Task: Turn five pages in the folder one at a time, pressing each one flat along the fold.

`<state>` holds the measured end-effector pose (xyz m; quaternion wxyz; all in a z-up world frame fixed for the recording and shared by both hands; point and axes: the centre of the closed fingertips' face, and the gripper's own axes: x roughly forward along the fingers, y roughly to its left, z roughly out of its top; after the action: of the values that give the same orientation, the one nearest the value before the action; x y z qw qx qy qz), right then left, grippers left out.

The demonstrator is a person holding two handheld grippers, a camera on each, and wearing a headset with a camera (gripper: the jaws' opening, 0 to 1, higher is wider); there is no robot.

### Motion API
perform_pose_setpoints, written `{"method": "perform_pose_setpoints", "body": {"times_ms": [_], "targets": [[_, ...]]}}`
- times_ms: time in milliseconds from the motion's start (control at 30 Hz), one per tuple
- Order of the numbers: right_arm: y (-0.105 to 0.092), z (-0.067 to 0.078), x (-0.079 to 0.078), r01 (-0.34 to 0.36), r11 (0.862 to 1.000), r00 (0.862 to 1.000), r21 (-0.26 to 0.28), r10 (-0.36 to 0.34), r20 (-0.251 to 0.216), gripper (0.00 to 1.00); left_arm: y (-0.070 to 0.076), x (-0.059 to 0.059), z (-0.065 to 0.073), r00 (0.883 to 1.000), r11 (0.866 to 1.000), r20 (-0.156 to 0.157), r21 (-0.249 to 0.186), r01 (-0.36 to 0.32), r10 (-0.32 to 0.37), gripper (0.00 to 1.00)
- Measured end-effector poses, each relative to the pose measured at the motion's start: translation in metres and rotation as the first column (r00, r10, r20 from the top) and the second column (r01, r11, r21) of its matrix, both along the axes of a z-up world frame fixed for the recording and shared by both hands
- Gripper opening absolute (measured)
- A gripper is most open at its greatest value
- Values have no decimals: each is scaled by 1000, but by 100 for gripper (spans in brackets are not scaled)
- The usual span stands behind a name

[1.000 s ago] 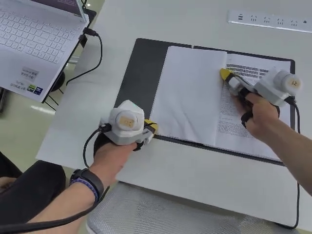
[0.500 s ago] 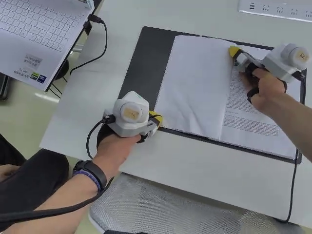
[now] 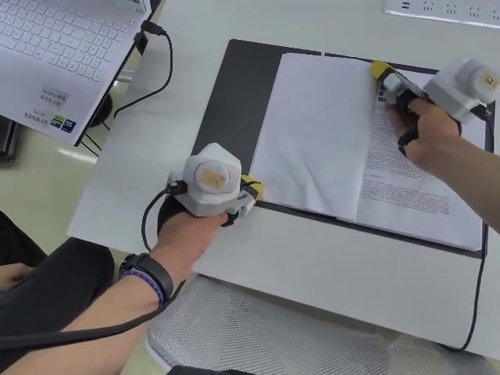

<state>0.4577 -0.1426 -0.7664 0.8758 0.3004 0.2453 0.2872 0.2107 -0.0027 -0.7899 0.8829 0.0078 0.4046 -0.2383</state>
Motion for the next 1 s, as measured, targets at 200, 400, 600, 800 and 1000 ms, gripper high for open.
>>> {"method": "perform_pose_setpoints", "body": {"times_ms": [200,400,600,800,1000], "targets": [[3,-1,-16,-71,997,997,-6,71,8,0,0,0,0,1000,1000,2,-6,-9,9,0],[5,-3,-33,-100,995,995,-10,100,10,0,0,-1,0,1000,1000,1,-7,1,-1,0],[8,1,-47,-118,993,993,4,118,-2,0,0,-1,1,1000,1000,1,-7,-6,6,0],[9,1,-58,-144,990,990,-1,144,-9,0,-1,-1,1,1000,1000,1,-14,-9,9,0],[11,4,-74,-155,988,988,2,155,-12,0,-1,0,0,1000,1000,-6,-20,-18,18,0]]}}
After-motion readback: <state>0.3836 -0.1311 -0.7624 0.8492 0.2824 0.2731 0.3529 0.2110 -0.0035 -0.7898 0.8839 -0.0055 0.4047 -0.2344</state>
